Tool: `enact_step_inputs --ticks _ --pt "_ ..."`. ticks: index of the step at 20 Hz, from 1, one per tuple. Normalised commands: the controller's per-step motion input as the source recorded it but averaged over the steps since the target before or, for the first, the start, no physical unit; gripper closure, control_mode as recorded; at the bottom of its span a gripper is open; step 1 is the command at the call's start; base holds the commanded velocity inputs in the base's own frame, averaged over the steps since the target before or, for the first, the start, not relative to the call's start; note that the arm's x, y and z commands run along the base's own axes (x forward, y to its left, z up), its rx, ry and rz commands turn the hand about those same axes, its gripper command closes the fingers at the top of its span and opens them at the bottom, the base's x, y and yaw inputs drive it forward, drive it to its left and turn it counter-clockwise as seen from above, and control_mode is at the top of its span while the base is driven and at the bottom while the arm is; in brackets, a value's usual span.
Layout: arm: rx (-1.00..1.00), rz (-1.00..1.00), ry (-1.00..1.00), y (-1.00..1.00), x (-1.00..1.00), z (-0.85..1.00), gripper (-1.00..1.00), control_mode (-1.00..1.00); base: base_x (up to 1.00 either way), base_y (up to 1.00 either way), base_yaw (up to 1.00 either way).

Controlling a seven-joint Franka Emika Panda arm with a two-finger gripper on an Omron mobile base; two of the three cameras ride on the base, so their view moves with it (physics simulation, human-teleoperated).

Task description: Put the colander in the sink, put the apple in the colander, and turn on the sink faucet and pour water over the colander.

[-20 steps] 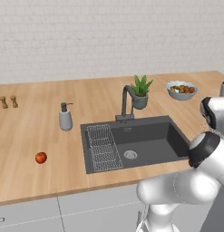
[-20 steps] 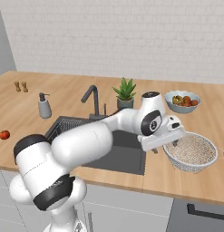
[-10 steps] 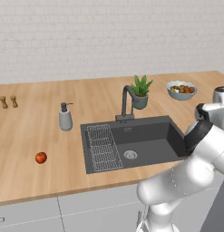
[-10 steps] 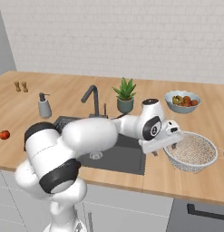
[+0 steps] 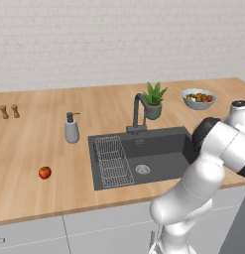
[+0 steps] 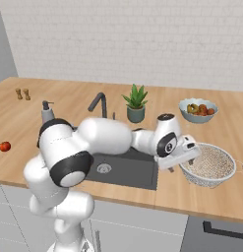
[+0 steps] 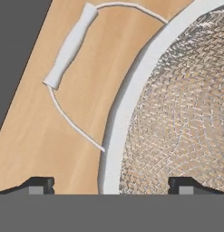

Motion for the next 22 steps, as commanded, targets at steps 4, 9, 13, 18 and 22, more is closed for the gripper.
enact_step_inputs --ticks 4,9,13,18,22 --pt "0.0 0.0 0.0 -0.22 0.12 -0.16 -1.0 -1.0 0.0 0.0 0.0" --pt "0.0 0.0 0.0 -0.13 0.09 -0.3 1.0 -1.0 0.0 0.0 0.0" --pt "0.0 0.06 0.0 0.0 -0.07 -0.29 1.0 -1.0 0.0 0.0 0.0" --pt "0.02 0.22 0.0 0.06 -0.23 -0.03 1.0 -1.0 0.0 0.0 0.0" --pt "0.0 0.5 0.0 0.33 -0.47 0.2 1.0 -1.0 0.0 0.0 0.0"
